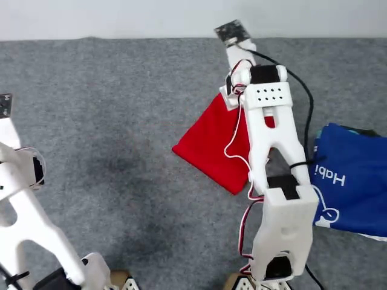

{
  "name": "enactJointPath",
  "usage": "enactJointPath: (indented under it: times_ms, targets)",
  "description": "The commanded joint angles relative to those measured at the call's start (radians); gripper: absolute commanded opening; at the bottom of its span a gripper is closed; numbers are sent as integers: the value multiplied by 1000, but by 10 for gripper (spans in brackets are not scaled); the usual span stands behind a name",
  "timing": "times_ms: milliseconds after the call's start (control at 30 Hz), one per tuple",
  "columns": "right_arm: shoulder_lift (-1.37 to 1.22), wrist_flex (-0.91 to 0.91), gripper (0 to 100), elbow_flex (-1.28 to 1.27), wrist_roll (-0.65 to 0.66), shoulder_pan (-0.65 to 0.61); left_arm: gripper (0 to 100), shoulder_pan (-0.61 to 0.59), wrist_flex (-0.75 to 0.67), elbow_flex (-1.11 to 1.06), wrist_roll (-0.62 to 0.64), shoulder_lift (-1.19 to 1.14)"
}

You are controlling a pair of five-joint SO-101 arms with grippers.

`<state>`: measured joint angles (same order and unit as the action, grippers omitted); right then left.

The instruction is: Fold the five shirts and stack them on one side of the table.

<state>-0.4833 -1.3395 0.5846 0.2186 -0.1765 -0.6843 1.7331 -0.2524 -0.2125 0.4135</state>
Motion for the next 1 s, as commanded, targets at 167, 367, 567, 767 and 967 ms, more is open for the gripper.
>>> enactJointPath:
  times_ms: [167, 367, 567, 767, 967]
  targets:
    - [93, -220, 158, 57, -311, -45, 5, 0, 18, 4, -12, 26]
    - [70, -331, 318, 51, -595, -81, 5, 0, 18, 4, -11, 26]
    - [-33, -302, 402, 51, -732, -76, 5, 0, 18, 4, -11, 26]
    - [-150, -229, 402, 52, -825, -76, 5, 0, 18, 4, -11, 26]
    - [-278, -162, 402, 52, -916, -44, 5, -5, 20, 4, -11, 26]
